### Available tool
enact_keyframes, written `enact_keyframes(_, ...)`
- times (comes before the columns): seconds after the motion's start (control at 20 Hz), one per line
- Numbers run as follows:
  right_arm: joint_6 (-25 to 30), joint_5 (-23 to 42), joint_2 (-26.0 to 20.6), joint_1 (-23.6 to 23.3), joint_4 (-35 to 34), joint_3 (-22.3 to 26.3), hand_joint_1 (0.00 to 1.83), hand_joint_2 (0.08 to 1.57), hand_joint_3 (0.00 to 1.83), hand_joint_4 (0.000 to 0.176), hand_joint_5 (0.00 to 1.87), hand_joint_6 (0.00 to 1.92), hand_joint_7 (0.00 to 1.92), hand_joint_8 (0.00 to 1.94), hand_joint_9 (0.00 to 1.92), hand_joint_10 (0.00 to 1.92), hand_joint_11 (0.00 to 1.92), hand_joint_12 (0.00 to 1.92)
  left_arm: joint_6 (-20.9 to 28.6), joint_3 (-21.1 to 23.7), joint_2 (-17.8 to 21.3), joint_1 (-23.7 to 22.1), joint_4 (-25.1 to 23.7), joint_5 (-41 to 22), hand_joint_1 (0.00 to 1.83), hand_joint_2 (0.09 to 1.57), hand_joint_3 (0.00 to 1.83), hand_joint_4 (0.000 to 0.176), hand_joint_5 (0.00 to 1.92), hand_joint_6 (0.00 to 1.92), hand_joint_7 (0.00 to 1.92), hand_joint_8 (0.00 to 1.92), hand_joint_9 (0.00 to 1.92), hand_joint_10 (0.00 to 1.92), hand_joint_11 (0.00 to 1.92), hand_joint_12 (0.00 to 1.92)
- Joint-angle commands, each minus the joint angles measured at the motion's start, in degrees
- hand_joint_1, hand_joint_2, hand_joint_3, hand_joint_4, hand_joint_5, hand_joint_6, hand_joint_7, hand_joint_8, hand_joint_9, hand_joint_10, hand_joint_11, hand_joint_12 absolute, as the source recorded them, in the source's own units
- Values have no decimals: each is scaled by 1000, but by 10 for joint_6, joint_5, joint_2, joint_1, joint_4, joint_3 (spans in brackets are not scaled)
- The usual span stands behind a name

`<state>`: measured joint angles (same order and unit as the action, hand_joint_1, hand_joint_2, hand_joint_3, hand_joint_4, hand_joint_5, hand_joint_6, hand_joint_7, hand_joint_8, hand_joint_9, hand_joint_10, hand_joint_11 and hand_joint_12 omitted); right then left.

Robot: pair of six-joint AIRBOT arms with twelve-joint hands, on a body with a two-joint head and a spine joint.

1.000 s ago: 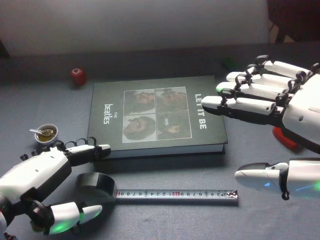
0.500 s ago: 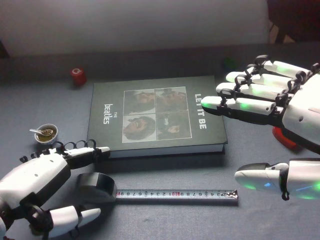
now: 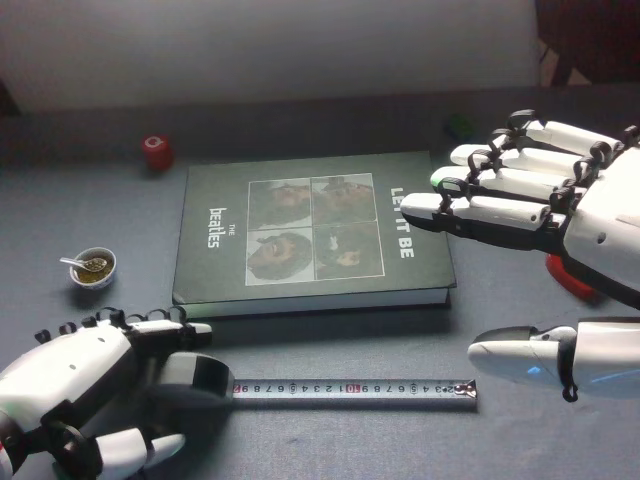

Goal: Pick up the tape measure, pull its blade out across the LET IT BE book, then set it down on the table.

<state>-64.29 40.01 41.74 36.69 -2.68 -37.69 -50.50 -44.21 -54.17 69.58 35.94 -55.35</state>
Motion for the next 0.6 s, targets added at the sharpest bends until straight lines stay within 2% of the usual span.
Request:
enact_keyframes(0.0,5,74,-2,-4,4,3,181,1143,1,109,208,0,239,3,191,7,0,727,-4,0,-3,-1,-18,-59,1241,1079,0,0,489,11,471,10,433,9,129,733)
enact_keyframes(0.2,5,74,-2,-4,6,3,182,1143,0,109,208,0,251,4,187,3,0,711,-23,3,-6,2,-17,-61,1255,1063,0,0,534,2,528,2,499,4,207,704)
enact_keyframes(0.25,6,74,-2,-3,8,3,182,1143,0,109,210,1,251,4,187,3,0,710,-26,4,-7,4,-14,-64,1258,1067,0,0,649,4,638,3,616,5,333,667)
enact_keyframes(0.3,6,75,-2,-3,9,3,182,1143,0,109,210,1,251,4,187,3,0,710,-26,4,-9,5,-11,-66,1258,1067,0,0,649,4,638,3,616,5,333,667)
enact_keyframes(0.5,6,77,-2,-1,14,3,182,1143,0,109,211,1,245,0,187,3,0,710,-34,6,-10,5,-9,-76,1236,1089,1,0,884,4,947,7,927,20,645,647)
enact_keyframes(0.55,6,78,-2,-1,15,3,183,1143,0,110,208,0,236,0,185,2,0,710,-35,7,-10,6,-10,-76,1365,1044,0,0,1053,509,1355,7,1042,767,729,682)
